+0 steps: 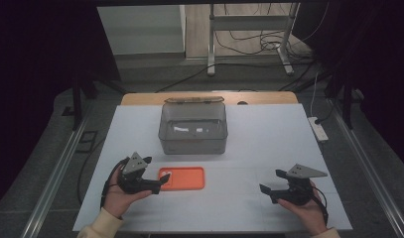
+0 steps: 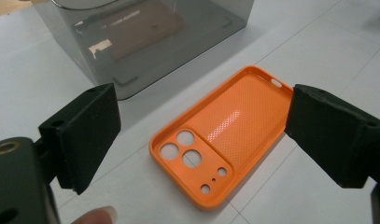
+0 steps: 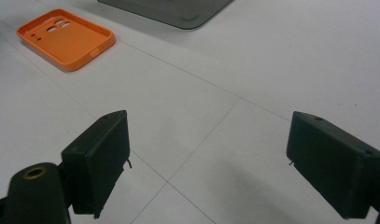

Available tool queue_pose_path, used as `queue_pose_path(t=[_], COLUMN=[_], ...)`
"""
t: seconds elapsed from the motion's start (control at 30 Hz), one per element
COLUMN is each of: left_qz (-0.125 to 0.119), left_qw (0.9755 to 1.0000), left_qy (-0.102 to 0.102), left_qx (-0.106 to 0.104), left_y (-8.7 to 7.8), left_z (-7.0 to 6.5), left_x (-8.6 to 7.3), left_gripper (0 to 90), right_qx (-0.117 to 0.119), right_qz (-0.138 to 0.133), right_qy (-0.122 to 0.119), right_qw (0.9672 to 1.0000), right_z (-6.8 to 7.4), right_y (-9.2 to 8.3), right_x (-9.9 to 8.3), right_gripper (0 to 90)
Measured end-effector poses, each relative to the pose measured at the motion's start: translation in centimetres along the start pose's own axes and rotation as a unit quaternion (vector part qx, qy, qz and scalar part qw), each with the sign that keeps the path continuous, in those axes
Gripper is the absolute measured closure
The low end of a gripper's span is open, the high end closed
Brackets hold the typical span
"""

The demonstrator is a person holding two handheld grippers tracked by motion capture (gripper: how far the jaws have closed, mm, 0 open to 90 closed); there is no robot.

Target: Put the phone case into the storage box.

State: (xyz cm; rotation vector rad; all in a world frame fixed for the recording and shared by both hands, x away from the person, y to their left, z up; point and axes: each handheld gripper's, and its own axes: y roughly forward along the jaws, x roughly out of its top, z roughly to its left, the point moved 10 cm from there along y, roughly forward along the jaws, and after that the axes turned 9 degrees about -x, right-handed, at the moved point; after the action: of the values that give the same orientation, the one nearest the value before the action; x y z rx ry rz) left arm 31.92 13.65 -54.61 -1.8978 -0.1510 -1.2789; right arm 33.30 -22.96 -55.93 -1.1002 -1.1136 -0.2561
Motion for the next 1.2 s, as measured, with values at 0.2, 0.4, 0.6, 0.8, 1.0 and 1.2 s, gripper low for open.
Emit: queue_pose_path(t=[0.2, 0.4, 0.6, 0.8, 1.0, 1.2], left_qz=[0.014, 0.026, 0.042, 0.063, 0.081, 0.098], left_qw=[0.9998, 0.9993, 0.9985, 0.9968, 0.9948, 0.9924], left_qy=[0.016, 0.026, 0.033, 0.046, 0.058, 0.069], left_qx=[0.001, -0.004, -0.011, -0.018, -0.024, -0.027], left_y=[0.5, 1.0, 1.2, 1.2, 1.4, 1.4], left_z=[0.1, 0.1, 0.2, 0.1, 0.0, 0.0], left_x=[0.6, 1.3, 1.3, 1.4, 1.3, 1.3], left_gripper=[10.9, 11.1, 12.0, 12.1, 12.2, 12.8], right_qx=[-0.001, 0.000, -0.001, 0.001, -0.002, -0.001], right_qz=[0.003, 0.003, 0.007, 0.009, 0.014, 0.015], right_qy=[0.000, -0.001, -0.001, -0.001, -0.003, -0.002], right_qw=[1.0000, 1.0000, 1.0000, 1.0000, 0.9999, 0.9999], right_z=[0.0, 0.0, -0.1, -0.1, -0.1, -0.1], right_y=[0.1, 0.1, 0.0, 0.2, 0.2, 0.2], right_x=[0.0, -0.1, -0.3, -0.3, -0.4, -0.5], right_gripper=[13.7, 13.7, 13.7, 13.7, 13.7, 13.7])
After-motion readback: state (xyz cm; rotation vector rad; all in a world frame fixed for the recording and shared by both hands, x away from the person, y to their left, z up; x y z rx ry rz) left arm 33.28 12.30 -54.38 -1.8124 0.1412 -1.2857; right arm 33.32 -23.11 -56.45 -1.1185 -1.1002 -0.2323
